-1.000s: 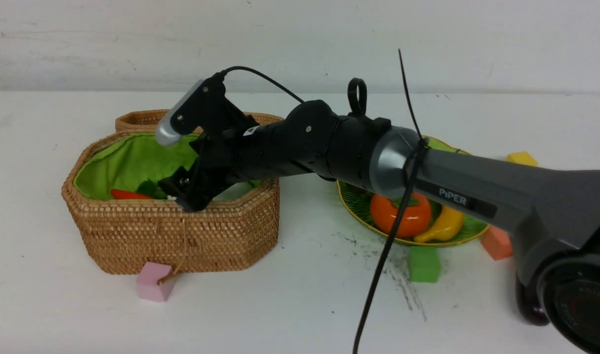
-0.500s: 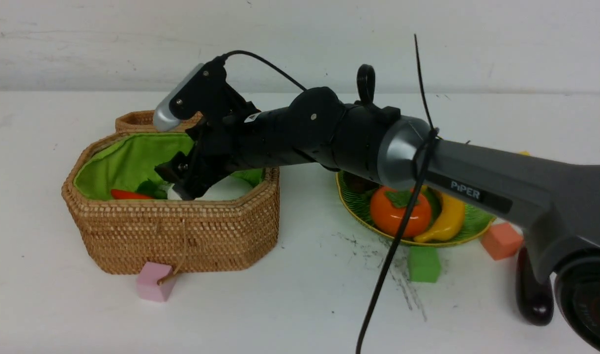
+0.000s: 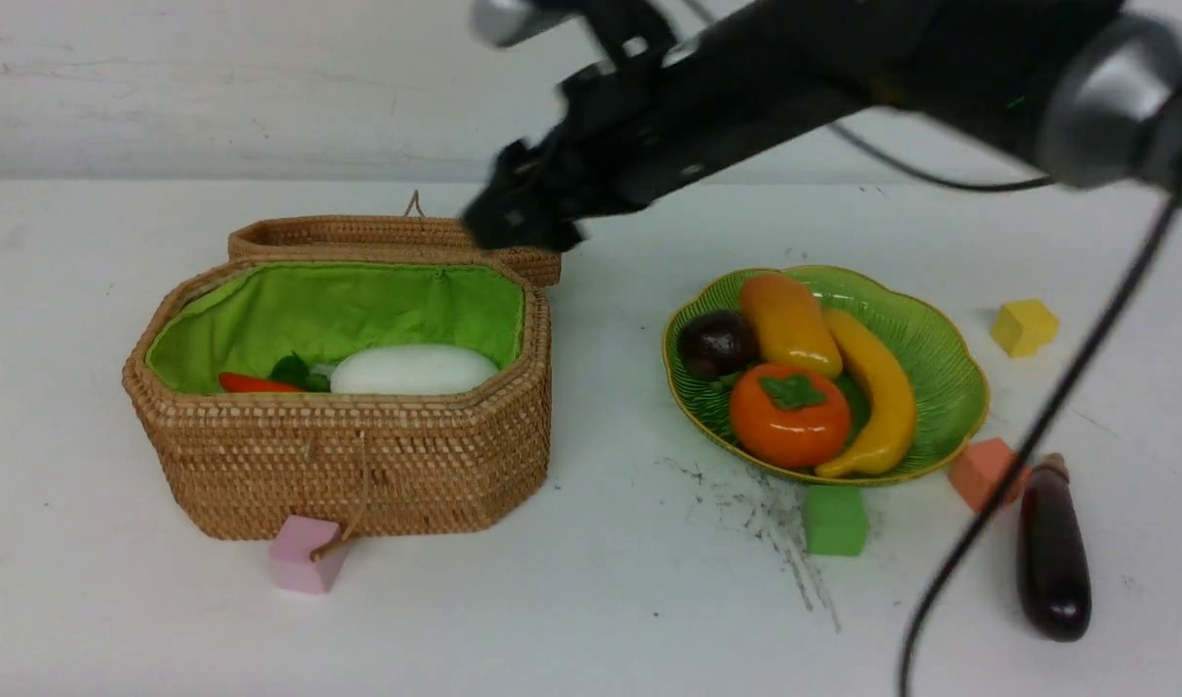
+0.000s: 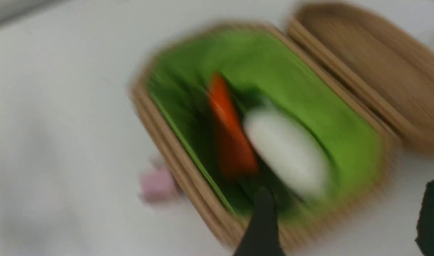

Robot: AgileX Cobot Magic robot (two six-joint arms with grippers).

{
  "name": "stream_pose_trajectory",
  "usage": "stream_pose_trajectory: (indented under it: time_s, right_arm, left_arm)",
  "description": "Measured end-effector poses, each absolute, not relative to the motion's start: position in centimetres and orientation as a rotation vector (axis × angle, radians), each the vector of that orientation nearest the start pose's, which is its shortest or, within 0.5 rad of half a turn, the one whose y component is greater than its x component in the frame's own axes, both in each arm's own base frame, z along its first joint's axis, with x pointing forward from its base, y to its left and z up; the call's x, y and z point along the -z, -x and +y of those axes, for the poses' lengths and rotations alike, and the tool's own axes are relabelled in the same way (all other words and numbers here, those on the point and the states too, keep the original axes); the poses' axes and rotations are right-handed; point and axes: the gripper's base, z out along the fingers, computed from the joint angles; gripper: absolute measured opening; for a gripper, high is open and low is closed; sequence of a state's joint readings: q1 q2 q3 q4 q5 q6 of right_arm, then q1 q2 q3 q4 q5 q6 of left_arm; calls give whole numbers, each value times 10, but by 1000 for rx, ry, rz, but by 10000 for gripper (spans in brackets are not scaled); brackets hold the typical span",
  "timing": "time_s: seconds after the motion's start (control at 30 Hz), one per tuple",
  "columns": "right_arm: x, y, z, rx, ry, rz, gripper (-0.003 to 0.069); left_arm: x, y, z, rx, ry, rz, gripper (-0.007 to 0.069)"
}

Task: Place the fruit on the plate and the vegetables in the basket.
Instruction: Grab an eggplant with your right arm and place it in the basket on the left.

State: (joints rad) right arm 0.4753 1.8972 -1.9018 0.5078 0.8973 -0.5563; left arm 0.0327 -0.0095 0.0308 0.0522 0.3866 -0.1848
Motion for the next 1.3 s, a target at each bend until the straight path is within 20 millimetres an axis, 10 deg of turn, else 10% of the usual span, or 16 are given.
stream_pose_trajectory:
  time_s: [0.17,0.43,0.9,1.3]
  right_arm:
    - [-365,-373,129,-293,626,2560,556]
    - [-307,-323,58,-242,139,2847,556]
    - [-180,-315,15,-257,-314,2847,550]
    - [-167,-311,4,-266,-376,2947,416]
  left_arm:
    - [-169,-52,4,52,173,1883,238]
    - [-169,-52,4,52,173,1883,238]
    - [-169,-52,4,52,173,1883,238]
    - [-169,-52,4,52,173,1883,238]
